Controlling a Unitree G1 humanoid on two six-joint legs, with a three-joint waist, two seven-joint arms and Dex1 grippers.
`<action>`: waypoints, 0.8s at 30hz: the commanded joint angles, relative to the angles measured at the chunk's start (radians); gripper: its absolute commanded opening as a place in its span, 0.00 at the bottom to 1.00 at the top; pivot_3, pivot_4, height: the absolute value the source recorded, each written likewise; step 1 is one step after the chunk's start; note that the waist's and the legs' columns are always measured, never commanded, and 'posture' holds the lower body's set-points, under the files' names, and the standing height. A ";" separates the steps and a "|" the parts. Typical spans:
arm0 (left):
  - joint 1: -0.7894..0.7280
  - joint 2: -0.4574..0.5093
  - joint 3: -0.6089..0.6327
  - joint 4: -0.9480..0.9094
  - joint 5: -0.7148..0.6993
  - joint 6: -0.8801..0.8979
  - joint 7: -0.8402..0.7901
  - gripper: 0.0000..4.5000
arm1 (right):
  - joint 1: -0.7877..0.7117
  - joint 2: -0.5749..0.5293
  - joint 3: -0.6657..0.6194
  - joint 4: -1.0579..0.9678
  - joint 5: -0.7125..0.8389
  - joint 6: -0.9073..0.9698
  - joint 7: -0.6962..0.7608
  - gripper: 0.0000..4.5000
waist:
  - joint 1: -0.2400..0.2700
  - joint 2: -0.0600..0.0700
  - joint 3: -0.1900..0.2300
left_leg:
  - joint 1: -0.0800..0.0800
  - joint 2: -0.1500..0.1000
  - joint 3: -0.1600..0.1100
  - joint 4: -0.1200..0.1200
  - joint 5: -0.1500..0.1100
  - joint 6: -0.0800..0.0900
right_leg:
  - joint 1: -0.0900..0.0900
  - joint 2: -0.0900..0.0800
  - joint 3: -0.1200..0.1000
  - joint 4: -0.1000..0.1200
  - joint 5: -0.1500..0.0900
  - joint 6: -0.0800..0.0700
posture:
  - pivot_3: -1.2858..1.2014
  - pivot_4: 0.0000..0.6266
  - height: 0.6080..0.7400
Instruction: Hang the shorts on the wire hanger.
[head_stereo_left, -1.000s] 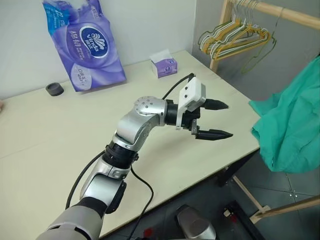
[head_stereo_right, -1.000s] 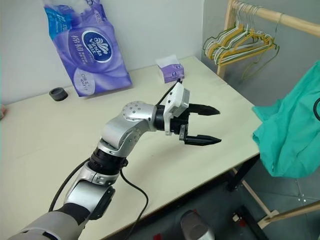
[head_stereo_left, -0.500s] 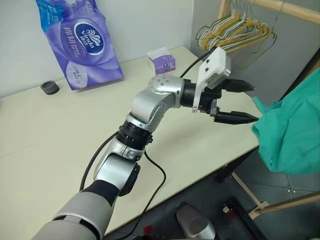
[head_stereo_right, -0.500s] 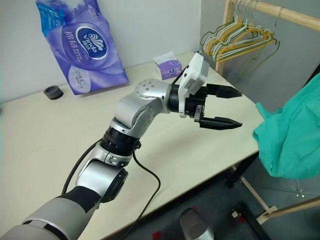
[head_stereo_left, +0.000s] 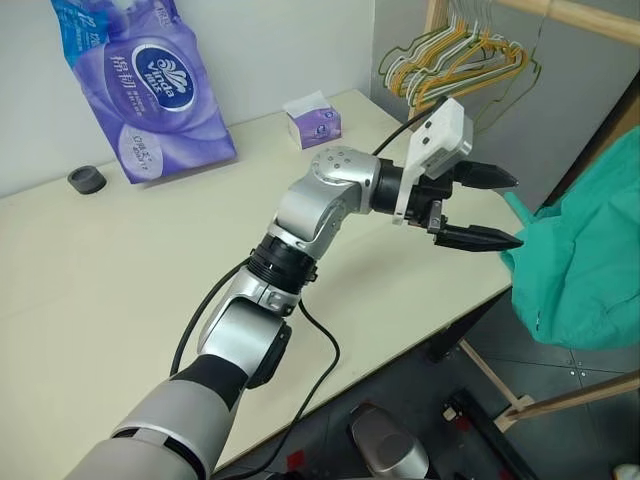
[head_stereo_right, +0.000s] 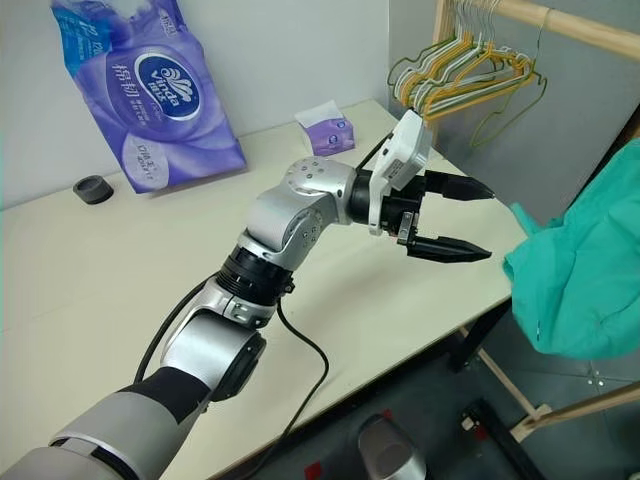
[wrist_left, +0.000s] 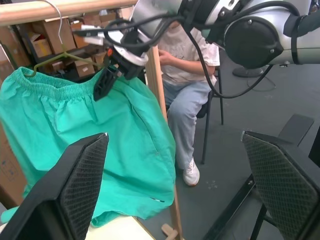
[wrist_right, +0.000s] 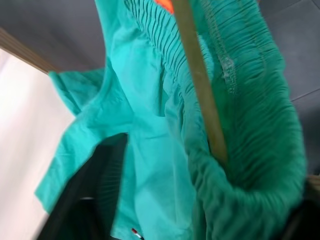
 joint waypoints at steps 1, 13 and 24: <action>-0.027 -0.009 0.008 -0.010 0.007 -0.024 -0.010 1.00 | -0.043 -0.013 -0.083 -0.111 -0.005 0.024 -0.060 0.99 | 0.000 0.000 0.000 | 0.000 0.000 0.000 0.000 0.000 0.000 | 0.000 0.000 0.000 0.000 0.000 0.000 | 0.27 0.22 1.00; -0.020 -0.004 0.006 0.007 0.036 -0.033 -0.026 1.00 | -0.179 0.080 0.027 -0.354 -0.049 -0.205 -0.165 0.99 | -0.020 0.001 -0.001 | 0.000 0.000 -0.001 0.000 0.000 0.000 | -0.001 -0.001 0.001 0.001 -0.001 0.001 | 0.28 0.18 1.00; 0.256 0.128 0.062 -0.177 0.141 0.064 0.254 1.00 | 0.374 0.377 0.178 -0.889 0.096 -0.616 0.134 0.99 | -0.022 0.002 -0.007 | 0.000 0.003 -0.003 0.002 0.000 0.000 | 0.000 -0.002 -0.001 0.003 0.002 -0.002 | 0.31 0.15 1.00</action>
